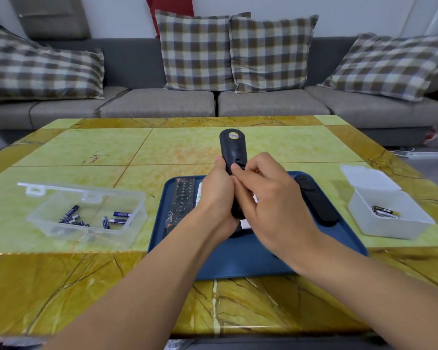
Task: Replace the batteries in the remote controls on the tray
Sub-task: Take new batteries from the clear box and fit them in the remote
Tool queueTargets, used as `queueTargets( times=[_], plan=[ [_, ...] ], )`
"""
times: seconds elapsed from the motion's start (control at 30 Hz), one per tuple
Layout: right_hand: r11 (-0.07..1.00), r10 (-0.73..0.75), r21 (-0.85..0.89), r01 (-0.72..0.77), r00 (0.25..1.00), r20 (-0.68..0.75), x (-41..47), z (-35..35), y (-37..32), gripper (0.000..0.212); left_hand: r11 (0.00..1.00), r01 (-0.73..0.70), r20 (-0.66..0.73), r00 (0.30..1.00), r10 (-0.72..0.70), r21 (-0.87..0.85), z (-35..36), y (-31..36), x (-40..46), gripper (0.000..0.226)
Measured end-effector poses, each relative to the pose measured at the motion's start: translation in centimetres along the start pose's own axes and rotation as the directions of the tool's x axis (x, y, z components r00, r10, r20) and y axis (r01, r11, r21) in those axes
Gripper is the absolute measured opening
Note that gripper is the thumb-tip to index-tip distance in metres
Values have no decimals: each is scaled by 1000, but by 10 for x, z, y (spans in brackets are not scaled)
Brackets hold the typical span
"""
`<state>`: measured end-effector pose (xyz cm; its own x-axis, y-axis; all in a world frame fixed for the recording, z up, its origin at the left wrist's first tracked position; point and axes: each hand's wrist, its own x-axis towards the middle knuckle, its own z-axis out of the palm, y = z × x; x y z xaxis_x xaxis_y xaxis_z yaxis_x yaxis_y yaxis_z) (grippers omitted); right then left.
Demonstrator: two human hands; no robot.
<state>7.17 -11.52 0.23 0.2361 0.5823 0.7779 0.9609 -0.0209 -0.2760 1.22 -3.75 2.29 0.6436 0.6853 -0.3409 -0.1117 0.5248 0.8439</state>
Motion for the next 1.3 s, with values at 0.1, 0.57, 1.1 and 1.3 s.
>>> queueTargets(
  times=[0.1, 0.57, 1.1, 1.3],
  plan=[
    [981, -76, -171, 90, 993, 85, -2, -2, 1, 36, 999, 8, -11, 1000, -8, -34, -5, 3, 0, 56],
    [991, 17, 125, -53, 962, 274, -13, 1, 10, 47, 1000, 12, 72, 997, -11, -19, -15, 3, -7, 52],
    [736, 235, 450, -506, 814, 531, 3, -13, 53, 43, 943, 195, 348, 933, -94, -269, -9, 7, 2, 31],
    [716, 216, 517, -469, 853, 475, 5, -5, 50, 14, 924, 286, 358, 915, -185, -255, -15, 6, 4, 30]
  ],
)
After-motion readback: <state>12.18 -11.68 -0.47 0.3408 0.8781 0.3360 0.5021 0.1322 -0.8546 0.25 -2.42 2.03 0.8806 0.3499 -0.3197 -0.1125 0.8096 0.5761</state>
